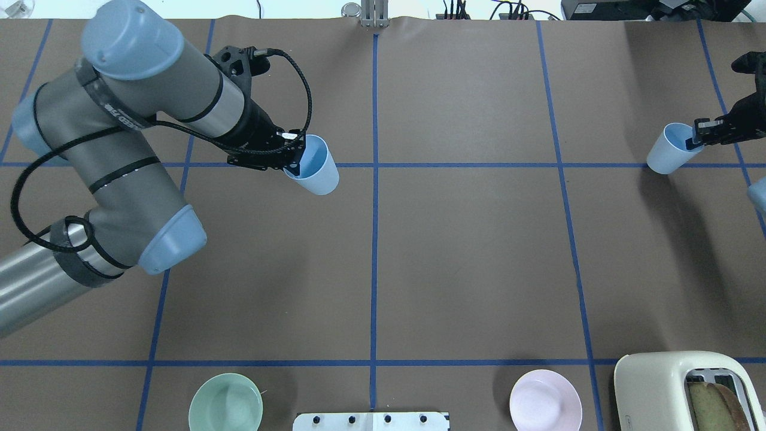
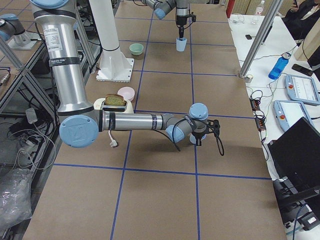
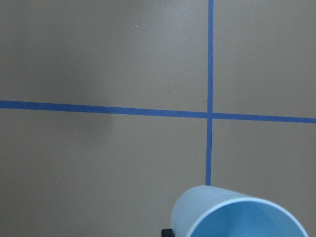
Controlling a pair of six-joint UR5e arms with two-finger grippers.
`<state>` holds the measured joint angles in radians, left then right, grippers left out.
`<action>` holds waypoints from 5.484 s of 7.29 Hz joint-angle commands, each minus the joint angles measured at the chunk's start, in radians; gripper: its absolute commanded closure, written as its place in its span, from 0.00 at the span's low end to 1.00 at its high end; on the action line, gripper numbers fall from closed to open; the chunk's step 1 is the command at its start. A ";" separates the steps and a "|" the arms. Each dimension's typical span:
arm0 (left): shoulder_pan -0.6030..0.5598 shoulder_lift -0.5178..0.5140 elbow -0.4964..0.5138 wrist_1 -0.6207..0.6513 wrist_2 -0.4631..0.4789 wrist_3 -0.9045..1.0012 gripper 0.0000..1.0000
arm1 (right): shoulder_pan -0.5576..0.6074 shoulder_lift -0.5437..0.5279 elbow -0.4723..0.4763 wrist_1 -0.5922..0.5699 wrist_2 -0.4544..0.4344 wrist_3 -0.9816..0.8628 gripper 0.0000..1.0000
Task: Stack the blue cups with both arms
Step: 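Carry the cup toward center with left gripper while right gripper grasps its cup, then set the cup at center, open left gripper while right gripper lifts its cup, then withdraw the left arm while the right gripper carries its cup over the placed cup, then lower the held cup into the placed cup with the right gripper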
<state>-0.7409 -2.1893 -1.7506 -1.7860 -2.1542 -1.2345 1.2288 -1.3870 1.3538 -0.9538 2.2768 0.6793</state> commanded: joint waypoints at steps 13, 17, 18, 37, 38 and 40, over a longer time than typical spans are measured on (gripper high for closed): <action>0.195 -0.148 0.276 -0.082 0.237 -0.068 1.00 | 0.067 0.345 0.105 -0.480 0.075 0.014 1.00; 0.202 -0.135 0.280 -0.145 0.252 -0.059 0.43 | 0.067 0.345 0.114 -0.480 0.073 0.016 1.00; 0.204 -0.136 0.275 -0.151 0.252 -0.060 0.17 | 0.066 0.348 0.114 -0.480 0.073 0.016 1.00; -0.881 0.177 0.490 0.065 -0.389 1.323 0.03 | -0.673 0.735 0.311 -0.862 -0.542 0.646 1.00; -0.881 0.181 0.491 0.065 -0.391 1.323 0.03 | -0.673 0.737 0.308 -0.861 -0.542 0.638 1.00; -0.878 0.183 0.491 0.065 -0.391 1.322 0.03 | -0.678 0.721 0.295 -0.858 -0.542 0.628 1.00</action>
<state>-1.6209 -2.0077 -1.2596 -1.7211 -2.5447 0.0887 0.5540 -0.6595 1.6585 -1.8137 1.7356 1.3143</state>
